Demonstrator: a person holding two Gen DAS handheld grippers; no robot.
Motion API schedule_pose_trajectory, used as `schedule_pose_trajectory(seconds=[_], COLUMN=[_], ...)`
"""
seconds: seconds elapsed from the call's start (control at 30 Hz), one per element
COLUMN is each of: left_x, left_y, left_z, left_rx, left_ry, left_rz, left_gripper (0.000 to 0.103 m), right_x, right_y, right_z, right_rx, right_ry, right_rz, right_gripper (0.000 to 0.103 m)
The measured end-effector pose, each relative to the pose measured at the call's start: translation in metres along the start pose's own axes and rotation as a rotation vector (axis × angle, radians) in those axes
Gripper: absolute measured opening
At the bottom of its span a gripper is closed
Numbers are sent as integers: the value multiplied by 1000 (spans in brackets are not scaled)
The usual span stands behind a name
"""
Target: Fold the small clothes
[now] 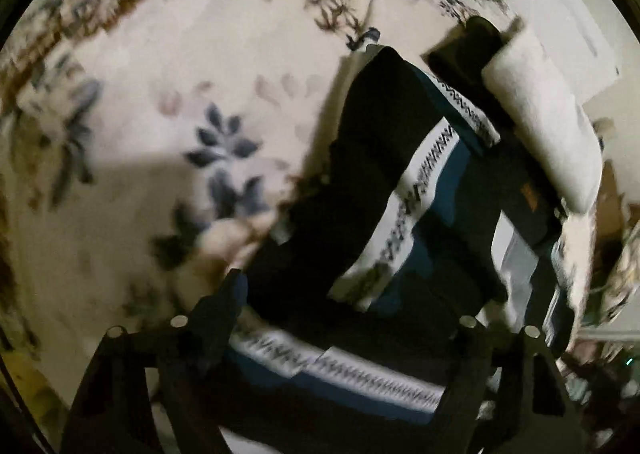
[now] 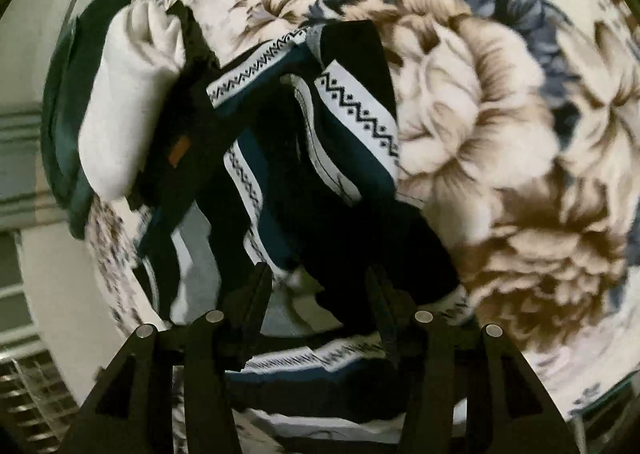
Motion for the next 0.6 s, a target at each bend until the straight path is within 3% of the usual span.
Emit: schedule_pose_trajectory(seconds=[0.03,0.07,0.1,0.13,0.17,0.2,0.23,0.33,0.47,0.5,0.53,0.6], left_x=[11,19,25,28,26,20,11,-14,-12,-7,-4,-3], left_y=[3,5,7,8,11,14,16,16,9,8,9,9], left_z=[2,4,5,6,8,11,13,15,9,8,7,5], left_rx=[-28,-50,-71,-86,-93,-84,-65,-22,-16,-19,-20,-17], left_ry=[-21,-42,-63,-71,-66,-65,-55,-47,-39,-36,-31,-32], left_rz=[-8,-18,-25,-25,-10,13,35,87,70,60,53,55], left_gripper=[63,40,28,18,12,11,10,10,10,10,10,10], right_x=[5,10,15,18,21,20,16,-5,-35,-37,-35,-28], right_y=[6,10,15,19,23,26,29,31,37,41,45,50], right_z=[-4,-7,-7,-8,-9,-10,-14,-26,-47,-53,-51,-40], right_rx=[8,19,42,58,79,86,71,54,78,85,102,147], right_ry=[24,31,32,32,35,34,6,10,146,212,234,170], right_rz=[-2,-5,-7,-8,-3,4,24,86,139,138,122,103], right_gripper=[51,51,52,45,33,9,5,3,3,5,15,35])
Point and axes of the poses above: each gripper's, at about its wrist camera, not at the fingertips, and x roughly the way its jaws point, z to its right, y to its top, the point moved 9 cm from there along x, roughly the way its jaws point, and after that the axes turned 12 degrees about x, right-handed, at the moved point
